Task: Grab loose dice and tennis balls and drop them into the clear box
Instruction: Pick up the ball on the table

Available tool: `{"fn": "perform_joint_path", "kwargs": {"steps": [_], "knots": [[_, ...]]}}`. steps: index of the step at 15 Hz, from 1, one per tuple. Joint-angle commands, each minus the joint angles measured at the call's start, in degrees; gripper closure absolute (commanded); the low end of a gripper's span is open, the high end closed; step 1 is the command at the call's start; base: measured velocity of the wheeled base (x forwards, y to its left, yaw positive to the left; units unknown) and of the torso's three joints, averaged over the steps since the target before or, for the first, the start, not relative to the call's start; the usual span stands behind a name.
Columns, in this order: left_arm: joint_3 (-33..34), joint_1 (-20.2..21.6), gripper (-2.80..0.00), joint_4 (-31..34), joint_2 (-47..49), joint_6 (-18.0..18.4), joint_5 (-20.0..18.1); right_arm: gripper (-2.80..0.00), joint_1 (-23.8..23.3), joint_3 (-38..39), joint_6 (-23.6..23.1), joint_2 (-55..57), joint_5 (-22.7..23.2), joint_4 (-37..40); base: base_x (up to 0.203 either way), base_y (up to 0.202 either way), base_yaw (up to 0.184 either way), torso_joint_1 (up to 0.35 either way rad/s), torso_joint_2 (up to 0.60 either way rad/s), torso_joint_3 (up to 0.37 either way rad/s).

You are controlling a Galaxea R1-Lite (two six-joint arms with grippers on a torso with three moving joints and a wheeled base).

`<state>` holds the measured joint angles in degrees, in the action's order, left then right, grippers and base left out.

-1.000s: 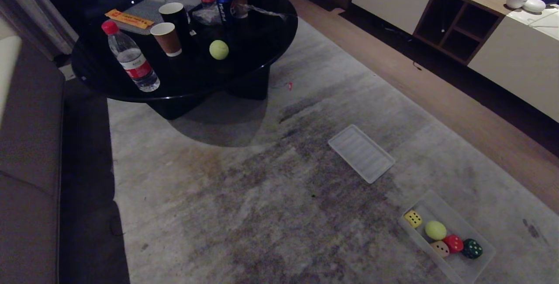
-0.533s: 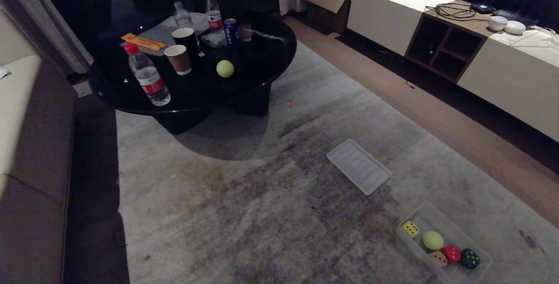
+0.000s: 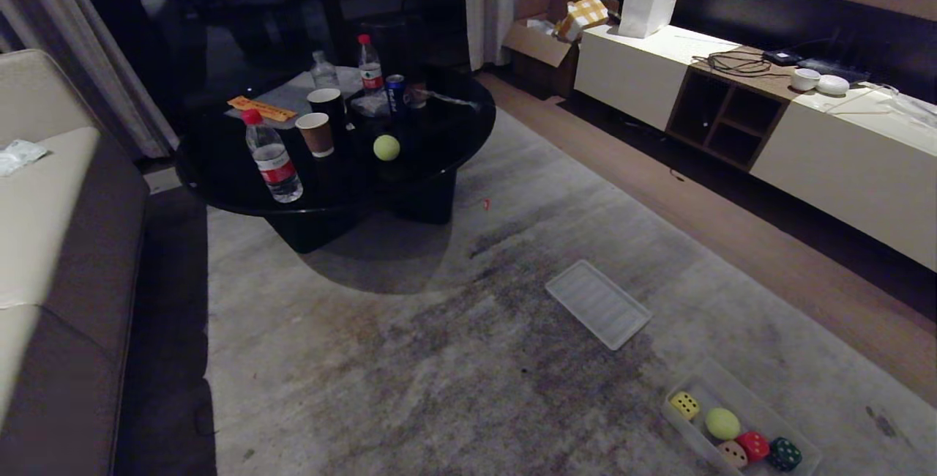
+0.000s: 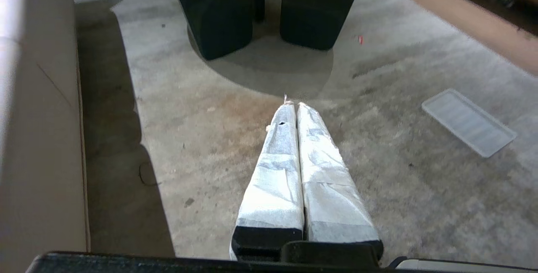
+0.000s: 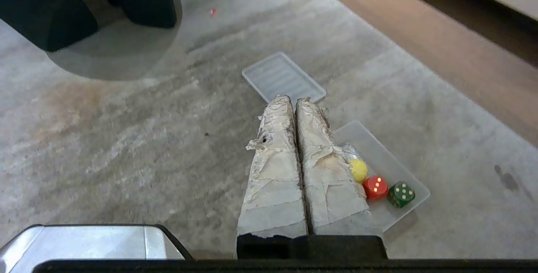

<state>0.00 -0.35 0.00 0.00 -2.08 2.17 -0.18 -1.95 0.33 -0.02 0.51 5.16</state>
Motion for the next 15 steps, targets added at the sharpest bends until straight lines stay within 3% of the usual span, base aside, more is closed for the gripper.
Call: {"fn": "perform_joint_path", "kwargs": {"steps": [1,10,15], "knots": [[0.1,0.0,0.0,0.0,0.1,0.0,0.0,0.0,0.0,0.0,0.0,0.1,0.0,0.0,0.0,0.0,0.0,0.004,0.01,0.188],[0.1,0.0,0.0,0.1,0.1,0.1,0.0,0.0,0.0,0.0,-0.2,0.1,0.2,-0.2,0.0,0.0,0.0,0.003,0.0,0.201],[0.1,0.0,0.0,0.1,0.1,0.4,0.0,0.0,0.0,0.1,-0.1,0.1,0.0,-0.2,0.0,0.0,0.0,0.003,0.0,0.059]]}}
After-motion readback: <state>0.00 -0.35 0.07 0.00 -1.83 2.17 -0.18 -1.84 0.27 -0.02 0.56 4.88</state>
